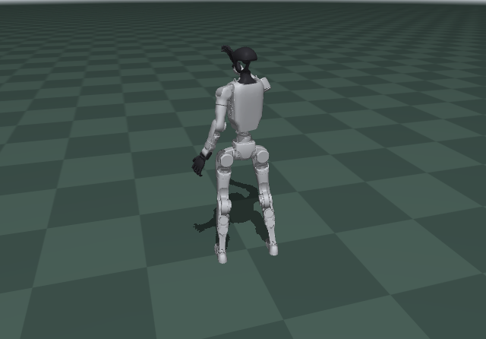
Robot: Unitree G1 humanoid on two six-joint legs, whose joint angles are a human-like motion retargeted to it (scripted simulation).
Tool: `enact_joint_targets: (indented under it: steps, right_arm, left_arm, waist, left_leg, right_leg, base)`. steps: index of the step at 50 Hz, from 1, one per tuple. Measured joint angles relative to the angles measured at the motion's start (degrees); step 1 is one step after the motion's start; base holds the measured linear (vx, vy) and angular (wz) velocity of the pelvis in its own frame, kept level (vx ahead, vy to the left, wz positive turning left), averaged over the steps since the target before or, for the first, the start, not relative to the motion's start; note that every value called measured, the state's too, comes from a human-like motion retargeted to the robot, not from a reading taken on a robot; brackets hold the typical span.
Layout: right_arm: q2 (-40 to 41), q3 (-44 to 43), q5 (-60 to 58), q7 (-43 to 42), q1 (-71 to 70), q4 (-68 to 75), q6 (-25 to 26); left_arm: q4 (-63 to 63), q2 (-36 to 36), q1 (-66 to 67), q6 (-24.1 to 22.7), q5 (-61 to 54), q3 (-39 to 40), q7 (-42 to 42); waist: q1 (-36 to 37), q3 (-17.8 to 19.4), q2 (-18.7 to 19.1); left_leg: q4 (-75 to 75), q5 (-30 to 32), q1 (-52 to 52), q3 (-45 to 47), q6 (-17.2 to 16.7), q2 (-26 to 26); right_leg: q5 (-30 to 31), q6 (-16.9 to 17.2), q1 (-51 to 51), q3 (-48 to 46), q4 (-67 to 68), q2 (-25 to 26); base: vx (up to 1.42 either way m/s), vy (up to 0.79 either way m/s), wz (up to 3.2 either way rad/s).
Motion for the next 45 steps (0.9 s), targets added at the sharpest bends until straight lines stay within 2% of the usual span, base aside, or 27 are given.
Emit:
enact_joint_targets:
  steps: [9, 15, 22, 29, 35, 40, 45]
  right_arm:
    - [1.24, 0.25, -6.64, 2.45, 8.42, -15.94, 0.41]
    - [0.85, 3.79, -18.76, 2.39, 11.13, -19.66, 2.28]
    - [1.14, 11.61, -37.26, 3.74, 12.71, -16.69, 4.08]
    - [3.71, 24.62, -57.42, 5.86, 12.74, -4.08, 4.03]
    - [10.93, 34.21, -68.61, 8.29, 14.29, 14.46, 4.91]
    - [18.86, 35.92, -73.11, 9.21, 16.87, 30.57, 7.34]
    - [26.39, 36.81, -70.29, 12.66, 17.63, 43.54, 8.64]
  left_arm:
    - [-0.24, 0.34, 0.39, 0.27, 0.74, -0.03, 0.70]
    - [-0.18, 0.30, 0.81, -0.18, 1.14, 0.52, 1.57]
    - [0.12, 0.02, 0.73, -1.10, 2.09, 1.02, 2.19]
    - [1.01, -0.59, -0.26, -2.52, 3.17, 0.66, 2.16]
    - [2.43, -1.31, -1.72, -3.22, 4.80, 0.37, 1.59]
    - [3.09, -1.44, -2.39, -3.47, 5.83, 0.73, 0.96]
    - [4.43, -1.12, -2.50, -3.17, 6.31, 0.40, -0.44]
  waist:
    - [-1.44, 0.99, 0.47]
    - [-2.14, 1.61, 0.79]
    - [-2.17, 2.12, 0.93]
    - [-1.20, 2.53, 1.08]
    - [0.35, 2.79, 1.25]
    - [1.88, 3.07, 1.09]
    - [3.01, 3.36, 0.61]
  left_leg:
    - [0.20, 0.20, -0.03, 0.62, 0.41, -0.01]
    - [0.27, 0.29, 0.26, 1.31, 0.64, 0.07]
    - [0.35, 0.42, 0.47, 2.08, 0.93, 0.18]
    - [0.36, 0.59, 0.66, 2.61, 1.12, 0.30]
    - [0.44, 0.65, 0.66, 2.84, 1.24, 0.38]
    - [0.62, 0.63, 0.48, 2.92, 1.43, 0.39]
    - [0.88, 0.54, 0.09, 2.98, 1.55, 0.43]
  right_leg:
    - [0.09, -0.12, -0.11, 0.79, -0.41, 0.12]
    - [0.28, -0.15, 0.09, 1.48, -0.96, 0.28]
    - [0.39, -0.26, 0.04, 2.21, -1.16, 0.43]
    - [0.47, -0.52, -0.07, 2.62, -1.03, 0.55]
    - [0.61, -0.78, -0.17, 2.76, -0.89, 0.62]
    - [0.76, -0.97, -0.36, 2.84, -0.78, 0.65]
    - [0.98, -1.10, -0.71, 2.96, -0.72, 0.71]
  base:
    - [0.00, 0.00, -0.02]
    - [0.00, 0.00, 0.00]
    - [0.00, 0.00, 0.00]
    - [0.00, 0.00, 0.00]
    - [0.00, 0.00, 0.00]
    - [0.00, 0.00, 0.00]
    - [0.00, 0.00, 0.00]
